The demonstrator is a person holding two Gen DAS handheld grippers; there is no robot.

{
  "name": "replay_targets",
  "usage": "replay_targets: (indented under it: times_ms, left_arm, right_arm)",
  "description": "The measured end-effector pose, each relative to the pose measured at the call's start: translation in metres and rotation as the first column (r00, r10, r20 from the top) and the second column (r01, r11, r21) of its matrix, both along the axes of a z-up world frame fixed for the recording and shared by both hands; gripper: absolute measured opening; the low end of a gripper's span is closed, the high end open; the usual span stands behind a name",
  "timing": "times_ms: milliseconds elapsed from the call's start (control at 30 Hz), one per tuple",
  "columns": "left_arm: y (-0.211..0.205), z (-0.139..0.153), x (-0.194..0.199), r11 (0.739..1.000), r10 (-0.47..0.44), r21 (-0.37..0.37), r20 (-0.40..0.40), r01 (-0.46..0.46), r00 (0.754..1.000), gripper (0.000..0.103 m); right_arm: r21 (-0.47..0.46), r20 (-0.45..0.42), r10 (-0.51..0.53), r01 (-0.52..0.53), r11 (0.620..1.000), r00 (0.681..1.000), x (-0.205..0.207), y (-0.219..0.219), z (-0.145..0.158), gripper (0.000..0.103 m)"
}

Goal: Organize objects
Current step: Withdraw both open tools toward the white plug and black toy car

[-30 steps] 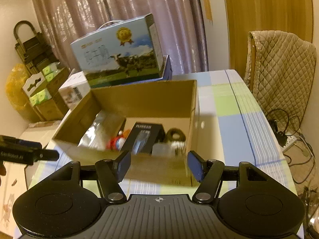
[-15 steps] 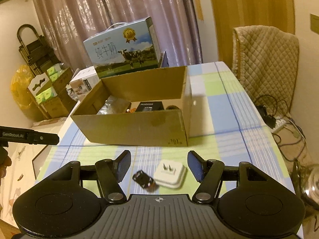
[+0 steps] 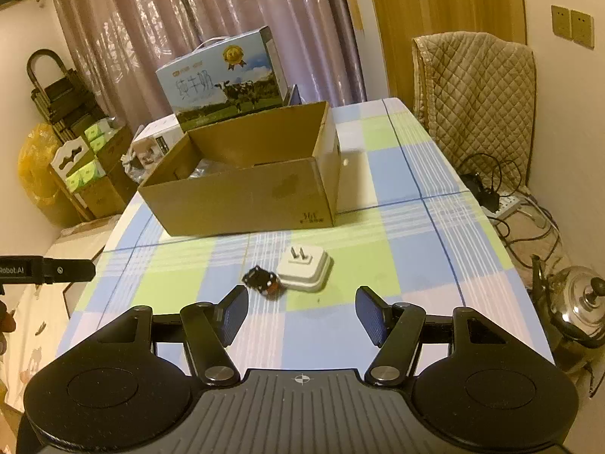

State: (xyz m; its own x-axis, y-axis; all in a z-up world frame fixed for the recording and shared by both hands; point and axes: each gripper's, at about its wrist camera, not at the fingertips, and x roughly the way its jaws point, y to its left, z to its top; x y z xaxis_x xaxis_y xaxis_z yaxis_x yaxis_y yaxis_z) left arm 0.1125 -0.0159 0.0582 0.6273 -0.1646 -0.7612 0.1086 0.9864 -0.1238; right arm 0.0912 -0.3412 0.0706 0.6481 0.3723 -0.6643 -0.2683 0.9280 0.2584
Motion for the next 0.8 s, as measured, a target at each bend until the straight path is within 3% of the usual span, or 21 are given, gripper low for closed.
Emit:
replay_targets:
  times_ms: [400,800]
  left_arm:
    - [-0.012,-0.010,-0.030,1.000,0.028,-0.010,-0.031,-0.028,0.999,0.102]
    - [-0.018,-0.017,-0.028,1.000,0.017,-0.003,-0.049,-0.017,0.999,0.102]
  right_arm:
    - [0.014,-0.015,0.010,-0.010,1.000,1.000,-0.016,-0.004,-0.003,0.060]
    - [0.017,-0.037,0.016,-0.015,1.000,0.999,-0.015,-0.001,-0.011,0.060]
